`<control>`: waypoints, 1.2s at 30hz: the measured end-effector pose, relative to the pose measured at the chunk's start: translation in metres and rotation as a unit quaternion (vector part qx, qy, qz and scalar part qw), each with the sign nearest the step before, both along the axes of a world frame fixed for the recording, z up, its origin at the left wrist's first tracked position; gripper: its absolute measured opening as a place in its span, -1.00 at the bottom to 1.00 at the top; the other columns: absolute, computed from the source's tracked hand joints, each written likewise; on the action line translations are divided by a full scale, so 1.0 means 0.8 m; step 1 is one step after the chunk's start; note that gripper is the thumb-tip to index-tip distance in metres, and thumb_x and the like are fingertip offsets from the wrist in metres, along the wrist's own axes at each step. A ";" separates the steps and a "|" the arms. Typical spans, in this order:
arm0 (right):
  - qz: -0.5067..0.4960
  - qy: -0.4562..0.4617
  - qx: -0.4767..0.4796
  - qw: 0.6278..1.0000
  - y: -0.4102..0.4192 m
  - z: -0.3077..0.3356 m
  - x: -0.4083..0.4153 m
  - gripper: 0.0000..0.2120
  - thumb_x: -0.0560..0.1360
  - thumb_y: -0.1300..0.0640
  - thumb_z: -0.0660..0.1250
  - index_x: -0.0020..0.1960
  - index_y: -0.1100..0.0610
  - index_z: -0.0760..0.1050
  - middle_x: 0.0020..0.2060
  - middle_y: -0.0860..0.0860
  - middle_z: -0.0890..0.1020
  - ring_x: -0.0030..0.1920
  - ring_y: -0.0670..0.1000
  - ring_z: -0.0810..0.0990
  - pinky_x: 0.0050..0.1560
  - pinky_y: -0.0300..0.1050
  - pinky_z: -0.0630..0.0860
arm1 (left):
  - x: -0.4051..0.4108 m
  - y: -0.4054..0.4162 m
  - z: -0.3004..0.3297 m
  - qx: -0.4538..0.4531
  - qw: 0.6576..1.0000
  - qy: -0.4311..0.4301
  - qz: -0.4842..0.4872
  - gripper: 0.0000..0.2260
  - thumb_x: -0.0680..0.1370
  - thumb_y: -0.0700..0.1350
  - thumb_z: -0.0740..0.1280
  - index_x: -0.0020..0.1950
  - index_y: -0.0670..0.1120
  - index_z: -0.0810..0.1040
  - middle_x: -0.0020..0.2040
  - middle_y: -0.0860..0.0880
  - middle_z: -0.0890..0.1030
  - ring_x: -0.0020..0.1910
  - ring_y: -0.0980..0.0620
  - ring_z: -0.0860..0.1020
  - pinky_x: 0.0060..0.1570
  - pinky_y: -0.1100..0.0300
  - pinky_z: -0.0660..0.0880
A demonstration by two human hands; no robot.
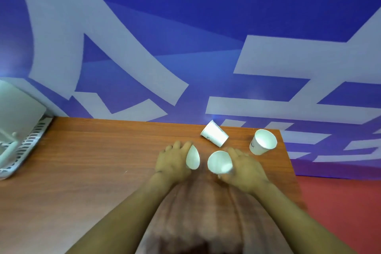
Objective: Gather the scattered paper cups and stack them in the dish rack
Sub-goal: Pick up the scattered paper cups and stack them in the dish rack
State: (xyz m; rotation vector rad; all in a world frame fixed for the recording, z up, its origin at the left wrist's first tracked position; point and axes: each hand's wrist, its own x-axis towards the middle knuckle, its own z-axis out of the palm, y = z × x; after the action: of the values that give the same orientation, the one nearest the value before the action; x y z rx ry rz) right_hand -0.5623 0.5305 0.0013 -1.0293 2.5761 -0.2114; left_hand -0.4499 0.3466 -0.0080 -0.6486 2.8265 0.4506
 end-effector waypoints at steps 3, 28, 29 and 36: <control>0.014 -0.008 -0.005 1.000 -0.015 0.022 0.041 -0.31 0.39 -0.24 0.34 0.43 -0.10 0.18 0.33 -0.11 0.40 0.26 0.02 0.44 0.19 -0.08 0.43 | 0.051 -0.010 0.022 0.047 0.997 0.045 0.047 -0.37 0.44 0.09 0.37 0.44 0.03 0.20 0.30 0.02 0.35 0.20 -0.11 0.43 0.07 0.04 0.43; -0.024 -0.010 -0.069 0.997 -0.302 0.101 0.403 -0.30 0.38 -0.09 0.37 0.44 -0.06 0.16 0.28 -0.08 0.36 0.19 0.05 0.47 0.05 -0.06 0.48 | 0.443 -0.299 0.085 0.075 0.986 0.117 0.092 -0.31 0.25 0.26 0.48 0.25 0.01 0.35 0.12 -0.01 0.33 0.16 -0.07 0.40 0.11 0.04 0.44; -0.027 -0.029 -0.074 0.996 -0.311 0.099 0.413 -0.27 0.37 -0.07 0.36 0.46 -0.09 0.13 0.27 -0.09 0.35 0.17 0.05 0.49 0.05 -0.06 0.49 | 0.451 -0.307 0.081 0.084 0.985 0.115 0.092 -0.29 0.25 0.26 0.48 0.28 0.02 0.35 0.14 -0.02 0.33 0.17 -0.07 0.40 0.13 0.04 0.44; -0.010 -0.033 -0.070 0.997 -0.346 0.095 0.418 -0.30 0.36 -0.06 0.37 0.42 -0.15 0.15 0.21 -0.11 0.34 0.12 0.03 0.50 -0.04 -0.10 0.47 | 0.459 -0.333 0.078 0.069 0.983 0.152 0.076 -0.38 0.32 0.16 0.45 0.32 0.06 0.34 0.18 0.00 0.30 0.18 -0.05 0.35 0.14 0.08 0.44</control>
State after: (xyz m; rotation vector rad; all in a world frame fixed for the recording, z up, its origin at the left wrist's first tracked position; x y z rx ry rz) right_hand -0.2276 0.2540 0.0775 -1.0273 2.5420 -0.4293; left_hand -0.0829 0.0805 0.0541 -0.8327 2.9997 0.8296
